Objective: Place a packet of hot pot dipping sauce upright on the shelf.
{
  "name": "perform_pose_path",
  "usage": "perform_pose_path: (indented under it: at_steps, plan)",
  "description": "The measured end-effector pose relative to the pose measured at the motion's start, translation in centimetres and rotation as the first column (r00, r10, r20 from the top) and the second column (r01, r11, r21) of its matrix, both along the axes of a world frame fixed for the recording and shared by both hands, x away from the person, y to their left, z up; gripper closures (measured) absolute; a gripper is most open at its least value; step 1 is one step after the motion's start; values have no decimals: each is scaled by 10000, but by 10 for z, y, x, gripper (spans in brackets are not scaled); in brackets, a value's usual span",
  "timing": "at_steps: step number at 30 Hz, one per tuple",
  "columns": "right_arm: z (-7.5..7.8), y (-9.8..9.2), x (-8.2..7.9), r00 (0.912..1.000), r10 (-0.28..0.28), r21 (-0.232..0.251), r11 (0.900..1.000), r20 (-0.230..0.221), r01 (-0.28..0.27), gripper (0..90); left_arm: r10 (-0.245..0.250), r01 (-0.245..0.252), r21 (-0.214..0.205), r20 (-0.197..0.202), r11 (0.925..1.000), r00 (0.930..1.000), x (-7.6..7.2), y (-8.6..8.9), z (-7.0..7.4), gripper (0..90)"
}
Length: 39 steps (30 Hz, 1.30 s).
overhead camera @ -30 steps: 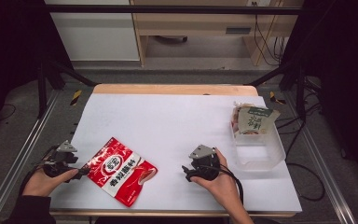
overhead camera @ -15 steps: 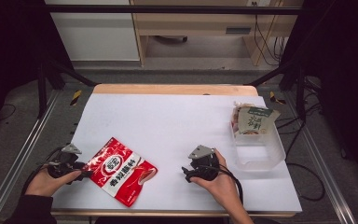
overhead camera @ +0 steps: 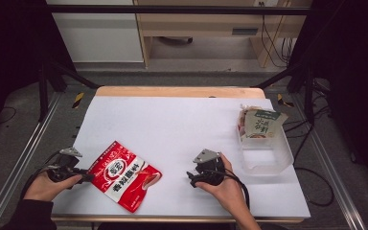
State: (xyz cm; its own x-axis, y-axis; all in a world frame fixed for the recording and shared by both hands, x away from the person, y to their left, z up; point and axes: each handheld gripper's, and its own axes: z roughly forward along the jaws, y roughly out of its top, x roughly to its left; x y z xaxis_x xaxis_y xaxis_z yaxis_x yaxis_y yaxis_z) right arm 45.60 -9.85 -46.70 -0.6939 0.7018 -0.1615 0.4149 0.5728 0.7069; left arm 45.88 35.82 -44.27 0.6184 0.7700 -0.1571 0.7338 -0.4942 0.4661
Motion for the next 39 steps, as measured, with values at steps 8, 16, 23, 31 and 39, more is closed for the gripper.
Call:
perform_pose_path:
  at_steps: [8, 16, 23, 31, 39]
  plan:
    - [3, -1, -2, 10000, 39, 148, 9999, 85, -41, 159, -325, 301, 386, 614, 9988, 9976, 5, -11, 15, 900]
    - [24, -1, -1, 9988, 290, 159, 9994, 388, -297, 167, -1403, 1326, 694, 1198, 9887, 9828, 22, -45, 54, 900]
    - [47, 3, 4, 9960, 670, 193, 9975, 590, -682, 176, -2372, 2207, 1292, 1303, 9667, 9627, 36, -79, 77, 900]
    - [63, 9, 12, 9920, 1140, -193, 9934, 550, -1131, 186, -3003, 2789, 1532, 1405, 9480, 9434, 44, -102, 92, 900]
    - [80, 20, 23, 9858, 1627, -509, 9857, 409, -1606, 189, -3497, 3238, 1751, 1455, 9298, 9255, 46, -120, 102, 900]
